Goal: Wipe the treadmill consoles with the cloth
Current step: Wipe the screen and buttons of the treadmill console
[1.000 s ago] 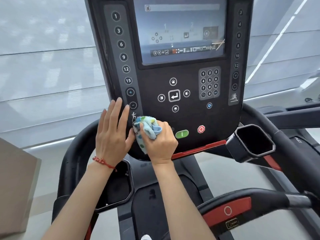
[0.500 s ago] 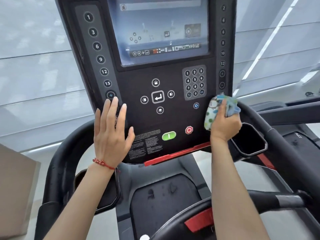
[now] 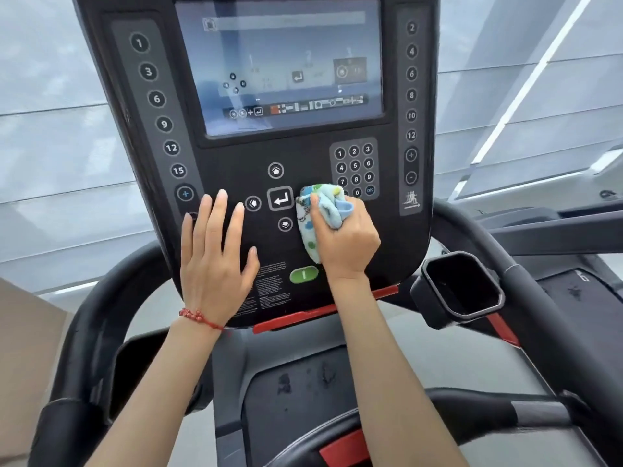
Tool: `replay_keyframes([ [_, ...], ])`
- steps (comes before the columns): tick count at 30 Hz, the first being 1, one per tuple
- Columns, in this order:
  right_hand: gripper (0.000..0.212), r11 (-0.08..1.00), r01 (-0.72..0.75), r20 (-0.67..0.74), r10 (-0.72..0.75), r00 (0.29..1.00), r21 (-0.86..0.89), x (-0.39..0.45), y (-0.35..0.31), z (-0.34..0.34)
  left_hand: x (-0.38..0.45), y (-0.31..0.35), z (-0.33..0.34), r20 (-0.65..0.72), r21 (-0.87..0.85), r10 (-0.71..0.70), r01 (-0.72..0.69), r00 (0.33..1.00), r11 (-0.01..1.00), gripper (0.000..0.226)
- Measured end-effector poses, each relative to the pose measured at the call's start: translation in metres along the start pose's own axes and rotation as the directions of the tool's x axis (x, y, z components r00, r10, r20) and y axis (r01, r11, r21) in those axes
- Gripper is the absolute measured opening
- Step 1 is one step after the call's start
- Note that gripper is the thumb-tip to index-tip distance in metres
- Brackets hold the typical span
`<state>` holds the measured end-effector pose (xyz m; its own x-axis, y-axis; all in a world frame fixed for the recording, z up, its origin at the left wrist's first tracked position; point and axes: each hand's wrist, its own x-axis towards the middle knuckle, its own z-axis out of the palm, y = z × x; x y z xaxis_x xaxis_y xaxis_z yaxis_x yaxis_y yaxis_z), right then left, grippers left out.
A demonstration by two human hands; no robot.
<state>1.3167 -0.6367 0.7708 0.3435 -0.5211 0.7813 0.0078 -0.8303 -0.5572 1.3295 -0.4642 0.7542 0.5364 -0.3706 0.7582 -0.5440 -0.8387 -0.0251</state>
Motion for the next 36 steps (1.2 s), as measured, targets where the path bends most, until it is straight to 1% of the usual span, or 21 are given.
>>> replay_keyframes([
  [2,0.04,0.999,0.044,0.002,-0.044,0.999,-0.021,0.012,0.012,-0.003,0.0,0.0,0.002,0.007,0.014,-0.013,0.013,1.0,1.0,0.05],
  [3,0.042,0.999,0.017,-0.015,-0.018,1.0,-0.029,0.021,0.019,-0.006,-0.001,0.0,0.003,0.008,0.021,-0.018,0.018,1.0,1.0,0.05],
  [4,0.044,0.999,-0.039,-0.039,0.038,0.999,-0.036,0.032,0.026,-0.009,-0.001,0.0,0.003,0.007,0.025,-0.02,0.02,1.0,0.999,0.05],
  [6,0.049,0.978,-0.206,-0.055,0.204,0.977,-0.042,0.059,0.041,-0.016,-0.002,0.001,0.004,0.004,0.033,-0.017,0.017,1.0,0.999,0.05],
  [8,0.048,0.929,-0.368,-0.034,0.367,0.93,-0.043,0.084,0.054,-0.022,-0.001,0.001,0.004,0.007,0.041,-0.014,0.014,1.0,0.999,0.05],
  [9,0.047,0.905,-0.423,-0.044,0.421,0.906,-0.041,0.092,0.057,-0.024,-0.001,0.001,0.004,0.009,0.044,-0.013,0.013,1.0,0.999,0.05],
  [12,0.046,0.855,-0.517,-0.085,0.512,0.855,-0.049,0.097,0.049,-0.021,-0.001,0.002,0.004,0.015,0.048,-0.018,0.017,1.0,0.999,0.05],
  [13,0.046,0.852,-0.521,-0.085,0.516,0.852,-0.049,0.094,0.041,-0.017,-0.001,0.002,0.004,0.016,0.049,-0.02,0.019,1.0,0.999,0.05],
  [15,0.046,0.9,-0.436,-0.052,0.434,0.899,-0.017,0.086,0.018,-0.007,0.0,0.003,0.005,0.013,0.055,-0.025,0.025,1.0,0.998,0.05],
  [17,0.048,0.977,-0.212,0.001,0.212,0.977,0.006,0.075,-0.005,0.005,0.0,0.005,0.006,0.005,0.063,-0.04,0.04,0.999,0.997,0.05],
  [18,0.048,0.996,-0.091,0.021,0.091,0.996,0.0,0.07,-0.014,0.011,0.001,0.007,0.006,0.001,0.063,-0.055,0.055,0.998,0.996,0.05],
  [19,0.048,1.0,0.01,0.03,-0.01,1.0,-0.012,0.067,-0.019,0.015,0.002,0.01,0.006,-0.003,0.061,-0.073,0.073,0.997,0.995,0.05],
  [21,0.048,0.989,0.147,0.043,-0.146,0.988,-0.033,0.069,-0.017,0.016,0.007,0.017,0.007,-0.008,0.052,-0.086,0.086,0.996,0.995,0.05],
  [23,0.047,0.98,0.193,0.041,-0.191,0.981,-0.04,0.076,-0.002,0.011,0.014,0.025,0.008,-0.01,0.036,-0.063,0.063,0.998,0.997,0.051],
  [24,0.047,0.985,0.167,0.028,-0.166,0.986,-0.033,0.081,0.009,0.007,0.019,0.029,0.009,-0.012,0.027,-0.05,0.05,0.999,0.998,0.051],
  [25,0.048,0.994,0.105,0.01,-0.105,0.994,-0.019,0.086,0.022,0.001,0.023,0.032,0.01,-0.016,0.019,-0.04,0.041,0.999,0.999,0.05],
  [27,0.052,0.996,-0.092,0.0,0.092,0.996,-0.003,0.098,0.051,-0.012,0.032,0.04,0.011,-0.025,0.005,-0.034,0.035,0.999,0.999,0.049],
  [29,0.058,0.965,-0.261,-0.002,0.261,0.965,-0.035,0.108,0.078,-0.028,0.04,0.048,0.013,-0.025,-0.003,-0.029,0.029,0.999,1.0,0.049],
  [30,0.06,0.948,-0.314,-0.014,0.314,0.949,-0.051,0.111,0.088,-0.034,0.043,0.051,0.015,-0.022,-0.003,-0.023,0.023,0.999,1.0,0.05],
  [34,0.05,0.923,-0.384,-0.018,0.383,0.923,-0.032,0.112,0.092,-0.034,0.053,0.063,0.021,-0.017,0.001,-0.022,0.022,1.0,1.0,0.051],
  [36,0.053,0.915,-0.404,-0.019,0.404,0.915,-0.002,0.111,0.088,-0.031,0.055,0.067,0.025,-0.013,0.003,-0.024,0.024,1.0,1.0,0.051],
])
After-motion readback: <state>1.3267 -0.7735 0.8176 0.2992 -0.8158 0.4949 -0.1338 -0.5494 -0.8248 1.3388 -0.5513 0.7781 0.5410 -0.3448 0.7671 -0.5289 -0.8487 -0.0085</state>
